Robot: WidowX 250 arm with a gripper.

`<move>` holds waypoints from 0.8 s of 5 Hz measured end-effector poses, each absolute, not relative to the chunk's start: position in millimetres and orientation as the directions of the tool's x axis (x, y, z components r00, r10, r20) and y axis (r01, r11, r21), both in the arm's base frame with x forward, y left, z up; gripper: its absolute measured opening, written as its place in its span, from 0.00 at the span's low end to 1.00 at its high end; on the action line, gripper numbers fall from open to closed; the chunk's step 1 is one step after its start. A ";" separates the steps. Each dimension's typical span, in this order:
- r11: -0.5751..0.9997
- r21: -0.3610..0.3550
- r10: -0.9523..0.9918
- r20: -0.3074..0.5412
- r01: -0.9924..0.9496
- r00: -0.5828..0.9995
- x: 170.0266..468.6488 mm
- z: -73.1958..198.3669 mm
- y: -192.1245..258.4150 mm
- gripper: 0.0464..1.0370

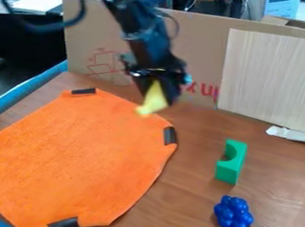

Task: Put the banana to the top right side of the cloth

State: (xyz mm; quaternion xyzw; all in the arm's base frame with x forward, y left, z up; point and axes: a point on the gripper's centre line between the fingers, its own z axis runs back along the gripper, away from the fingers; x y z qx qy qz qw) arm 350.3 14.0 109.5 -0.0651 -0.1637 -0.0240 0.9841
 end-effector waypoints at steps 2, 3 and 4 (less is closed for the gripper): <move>0.995 -0.080 -0.039 0.312 0.067 0.949 335.3 79.4 59.2 0.49; 0.994 -0.074 -0.051 0.287 0.076 0.957 333.7 49.3 71.1 0.49; 0.989 -0.107 -0.069 0.270 0.101 0.960 335.2 27.6 67.6 0.49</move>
